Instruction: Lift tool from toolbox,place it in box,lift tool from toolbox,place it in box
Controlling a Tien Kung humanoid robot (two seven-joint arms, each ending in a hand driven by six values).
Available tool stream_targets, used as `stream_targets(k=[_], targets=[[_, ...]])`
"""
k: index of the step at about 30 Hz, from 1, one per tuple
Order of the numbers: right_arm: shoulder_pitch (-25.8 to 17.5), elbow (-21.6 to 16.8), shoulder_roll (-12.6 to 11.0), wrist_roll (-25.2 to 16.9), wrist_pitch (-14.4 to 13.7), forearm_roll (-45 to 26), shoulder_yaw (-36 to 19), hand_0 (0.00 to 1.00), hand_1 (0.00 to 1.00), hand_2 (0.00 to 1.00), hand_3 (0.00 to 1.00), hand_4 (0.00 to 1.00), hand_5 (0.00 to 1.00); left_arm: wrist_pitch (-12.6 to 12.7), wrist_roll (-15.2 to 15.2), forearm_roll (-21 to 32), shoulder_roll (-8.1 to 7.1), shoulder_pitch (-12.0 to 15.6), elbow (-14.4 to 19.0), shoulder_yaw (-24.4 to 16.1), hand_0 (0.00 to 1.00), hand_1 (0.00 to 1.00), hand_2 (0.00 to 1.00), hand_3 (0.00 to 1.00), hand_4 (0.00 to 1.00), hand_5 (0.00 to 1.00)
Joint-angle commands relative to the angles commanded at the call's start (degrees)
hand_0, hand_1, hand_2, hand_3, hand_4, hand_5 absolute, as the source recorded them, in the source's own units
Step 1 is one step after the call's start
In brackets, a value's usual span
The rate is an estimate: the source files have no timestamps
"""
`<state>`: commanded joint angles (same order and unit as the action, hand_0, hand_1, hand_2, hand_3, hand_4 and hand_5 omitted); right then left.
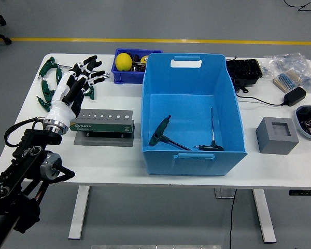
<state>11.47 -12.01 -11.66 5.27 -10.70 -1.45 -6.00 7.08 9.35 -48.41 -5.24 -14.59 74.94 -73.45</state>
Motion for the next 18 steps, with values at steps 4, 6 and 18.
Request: stream_targets(k=[4,6,18], targets=[[0.1,0.0,0.0,0.0,0.0,0.1,0.0,0.708,0.692,0.734,0.599,0.831,0.720,-0.7,0.1,7.5,0.49,2.2,0.4,-2.5,0.797,0.797,0.876,0.802,0.926,0.873],[0.1,0.0,0.0,0.0,0.0,0.0,0.0,0.708,0.692,0.734,0.599,0.831,0.720,-1.1,-0.1,7.0,0.99,3.0,0.1,-3.8,0.797,0.797,0.876,0.802,0.926,0.873],[0.1,0.0,0.0,0.0,0.0,0.1,0.2,0.708,0.692,0.734,0.599,0.831,0.722,-4.2,-7.0,-3.8,2.47,4.9,1.1,-12.3,0.789,0.755,0.857,0.783,0.929,0.884]])
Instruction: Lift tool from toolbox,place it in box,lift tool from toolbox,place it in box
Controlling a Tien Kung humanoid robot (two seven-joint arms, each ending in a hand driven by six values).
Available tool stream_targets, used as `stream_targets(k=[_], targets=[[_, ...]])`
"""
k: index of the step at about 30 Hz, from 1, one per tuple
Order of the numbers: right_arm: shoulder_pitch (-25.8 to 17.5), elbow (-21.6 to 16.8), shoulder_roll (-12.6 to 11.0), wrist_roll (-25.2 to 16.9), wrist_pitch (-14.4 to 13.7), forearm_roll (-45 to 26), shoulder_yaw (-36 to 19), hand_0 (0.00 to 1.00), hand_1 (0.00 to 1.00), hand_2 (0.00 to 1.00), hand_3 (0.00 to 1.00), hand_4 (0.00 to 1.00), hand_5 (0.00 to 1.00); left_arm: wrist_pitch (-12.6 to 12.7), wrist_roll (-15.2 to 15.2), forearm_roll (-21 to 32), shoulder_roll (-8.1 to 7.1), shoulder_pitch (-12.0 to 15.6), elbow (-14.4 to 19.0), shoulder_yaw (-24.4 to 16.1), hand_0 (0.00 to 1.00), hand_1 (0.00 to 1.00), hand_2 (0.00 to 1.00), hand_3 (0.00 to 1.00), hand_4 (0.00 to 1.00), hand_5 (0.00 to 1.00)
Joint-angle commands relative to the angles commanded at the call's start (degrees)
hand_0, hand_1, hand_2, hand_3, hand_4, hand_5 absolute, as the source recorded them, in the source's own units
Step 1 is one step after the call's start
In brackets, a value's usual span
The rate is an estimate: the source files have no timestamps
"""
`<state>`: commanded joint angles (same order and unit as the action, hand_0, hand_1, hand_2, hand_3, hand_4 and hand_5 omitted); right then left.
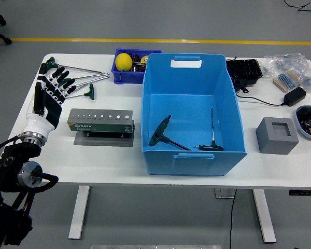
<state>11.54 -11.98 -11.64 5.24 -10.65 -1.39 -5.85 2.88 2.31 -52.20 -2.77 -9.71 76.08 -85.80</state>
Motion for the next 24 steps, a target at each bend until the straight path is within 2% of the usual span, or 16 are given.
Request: stream_targets(k=[3,9,24], targets=[[0.0,0.0,0.0,0.0,0.0,-0.1,0.1,0.710,0.691,0.734,0.599,0.831,0.721,-0.5,-1.1,-1.9,-0.51,-0.1,0.2,-1.4,0.785,0.757,0.850,0.779,0.928,0.881],[0.0,0.0,0.0,0.0,0.0,0.0,0.0,0.709,0.691,0.734,0.600,0.830,0.720,-0.9,-1.3,-5.1,-0.99,0.7,0.5,-2.7,0.783,0.761,0.853,0.780,0.924,0.874],[-0.3,-0.1,0.0,-0.2,0.1,-0.6,0.5,0.708,0.691,0.734,0.600,0.831,0.720,-1.4,-0.5,-5.3,-0.53,1.7,0.9,-3.6,0.781,0.760,0.848,0.778,0.921,0.866]])
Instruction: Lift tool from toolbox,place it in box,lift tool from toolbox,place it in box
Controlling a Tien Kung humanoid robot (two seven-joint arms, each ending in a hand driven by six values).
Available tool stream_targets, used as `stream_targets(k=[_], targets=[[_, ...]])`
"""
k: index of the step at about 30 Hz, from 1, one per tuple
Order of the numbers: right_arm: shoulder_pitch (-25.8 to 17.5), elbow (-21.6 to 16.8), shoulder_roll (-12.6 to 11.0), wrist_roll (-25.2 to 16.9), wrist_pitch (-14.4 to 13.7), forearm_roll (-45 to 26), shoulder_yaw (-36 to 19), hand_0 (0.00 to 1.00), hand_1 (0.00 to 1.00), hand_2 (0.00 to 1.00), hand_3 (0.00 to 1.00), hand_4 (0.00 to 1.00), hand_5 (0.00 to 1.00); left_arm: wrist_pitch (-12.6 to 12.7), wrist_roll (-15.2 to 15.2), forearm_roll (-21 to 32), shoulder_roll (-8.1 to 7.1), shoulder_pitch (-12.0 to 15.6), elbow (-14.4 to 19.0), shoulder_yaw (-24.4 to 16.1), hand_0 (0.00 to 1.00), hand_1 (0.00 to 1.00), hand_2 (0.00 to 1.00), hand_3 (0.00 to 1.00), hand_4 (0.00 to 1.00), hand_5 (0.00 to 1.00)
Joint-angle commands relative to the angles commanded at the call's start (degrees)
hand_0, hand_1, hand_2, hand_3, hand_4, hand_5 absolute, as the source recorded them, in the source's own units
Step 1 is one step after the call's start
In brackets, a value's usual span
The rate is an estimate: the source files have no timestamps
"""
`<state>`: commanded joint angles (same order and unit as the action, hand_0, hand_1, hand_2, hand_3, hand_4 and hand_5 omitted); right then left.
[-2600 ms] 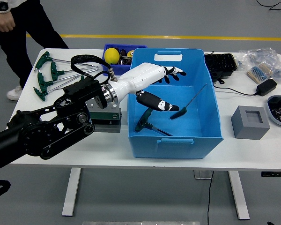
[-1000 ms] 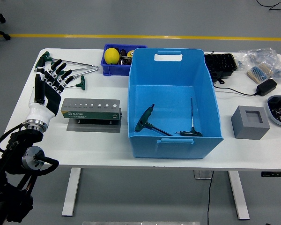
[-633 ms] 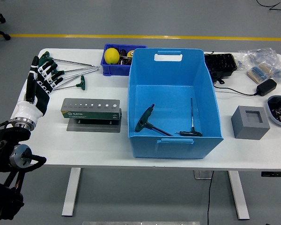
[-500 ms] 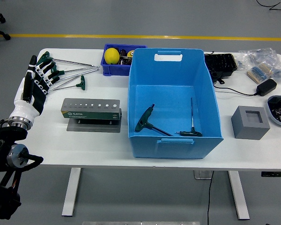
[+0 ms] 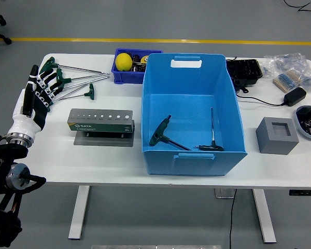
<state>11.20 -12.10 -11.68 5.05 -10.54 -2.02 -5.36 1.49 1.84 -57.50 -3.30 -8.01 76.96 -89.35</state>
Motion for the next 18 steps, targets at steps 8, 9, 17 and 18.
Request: stream_targets(k=[8,9,17,18], targets=[[-0.1,0.0,-0.1,-0.1,0.0,-0.2,0.3,0.707,0.691,0.734,0.600,0.830,0.720,-0.3,-0.3,-0.1,0.13,0.1,0.0,0.0,0.780,0.758,0.844,0.776,0.920,0.864],[-0.1,0.0,-0.1,-0.1,0.0,-0.3,0.3,0.708,0.691,0.734,0.598,0.831,0.720,-0.3,-0.3,-0.1,0.14,0.1,0.0,0.0,0.780,0.759,0.845,0.777,0.920,0.863],[-0.1,-0.1,-0.2,-0.3,0.0,-0.9,0.7,0.708,0.691,0.734,0.599,0.831,0.721,-0.2,-0.3,-0.1,0.17,0.0,-0.2,0.2,0.779,0.760,0.844,0.777,0.921,0.865],[-0.1,-0.1,-0.2,-0.3,0.0,-0.9,0.7,0.708,0.691,0.734,0.599,0.831,0.721,-0.3,-0.3,-0.1,0.17,-0.1,-0.2,0.2,0.779,0.760,0.844,0.777,0.921,0.865]])
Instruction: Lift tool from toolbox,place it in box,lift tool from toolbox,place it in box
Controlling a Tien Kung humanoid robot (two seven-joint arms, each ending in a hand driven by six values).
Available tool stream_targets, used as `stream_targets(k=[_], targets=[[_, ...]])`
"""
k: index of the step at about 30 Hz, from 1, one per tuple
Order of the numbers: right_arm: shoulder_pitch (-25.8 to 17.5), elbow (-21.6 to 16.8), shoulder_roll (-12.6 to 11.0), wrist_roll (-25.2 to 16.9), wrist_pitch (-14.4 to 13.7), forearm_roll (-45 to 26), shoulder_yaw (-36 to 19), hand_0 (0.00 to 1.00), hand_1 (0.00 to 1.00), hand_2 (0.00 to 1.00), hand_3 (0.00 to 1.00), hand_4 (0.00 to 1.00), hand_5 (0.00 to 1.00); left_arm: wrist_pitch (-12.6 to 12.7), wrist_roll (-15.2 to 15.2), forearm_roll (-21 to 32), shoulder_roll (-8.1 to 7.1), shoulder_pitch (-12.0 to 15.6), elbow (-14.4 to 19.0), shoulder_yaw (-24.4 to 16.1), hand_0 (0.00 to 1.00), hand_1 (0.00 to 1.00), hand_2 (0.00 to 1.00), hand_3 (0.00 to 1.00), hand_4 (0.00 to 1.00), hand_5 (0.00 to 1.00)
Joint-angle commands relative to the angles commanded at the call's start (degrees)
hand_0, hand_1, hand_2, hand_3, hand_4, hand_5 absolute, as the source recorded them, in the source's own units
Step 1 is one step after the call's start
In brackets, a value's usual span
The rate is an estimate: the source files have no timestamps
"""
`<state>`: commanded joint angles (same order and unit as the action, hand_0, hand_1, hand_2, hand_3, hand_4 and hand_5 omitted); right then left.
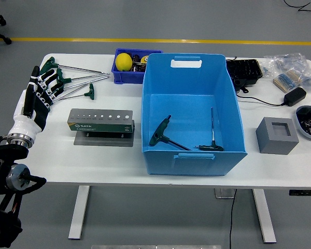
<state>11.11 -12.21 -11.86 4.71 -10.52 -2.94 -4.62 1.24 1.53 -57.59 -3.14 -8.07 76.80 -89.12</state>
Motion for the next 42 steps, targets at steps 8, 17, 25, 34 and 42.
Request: stream_targets(k=[8,17,25,34,42], targets=[[0.0,0.0,-0.1,-0.1,0.0,-0.3,0.3,0.708,0.690,0.734,0.599,0.831,0.720,-0.1,0.0,0.0,-0.08,-0.1,-0.1,0.0,0.779,0.759,0.844,0.777,0.921,0.867],[-0.1,-0.1,-0.1,-0.2,0.0,-0.7,0.6,0.708,0.690,0.734,0.599,0.831,0.720,0.0,-0.1,0.0,-0.06,0.0,-0.2,-0.1,0.778,0.757,0.843,0.776,0.920,0.864],[-0.1,-0.1,-0.2,-0.4,0.0,-1.3,1.0,0.708,0.689,0.734,0.599,0.831,0.721,-0.1,-0.1,0.0,-0.07,-0.1,-0.3,0.0,0.777,0.758,0.841,0.776,0.920,0.865],[-0.1,-0.2,-0.3,-0.5,0.1,-1.5,1.3,0.707,0.690,0.734,0.598,0.831,0.721,-0.2,-0.2,-0.1,-0.12,-0.1,-0.4,-0.1,0.775,0.757,0.838,0.774,0.921,0.868],[-0.2,-0.2,-0.3,-0.6,0.0,-1.8,1.4,0.707,0.690,0.734,0.597,0.831,0.720,-0.4,-0.3,-0.1,-0.21,-0.1,-0.4,0.0,0.775,0.757,0.835,0.773,0.921,0.870]])
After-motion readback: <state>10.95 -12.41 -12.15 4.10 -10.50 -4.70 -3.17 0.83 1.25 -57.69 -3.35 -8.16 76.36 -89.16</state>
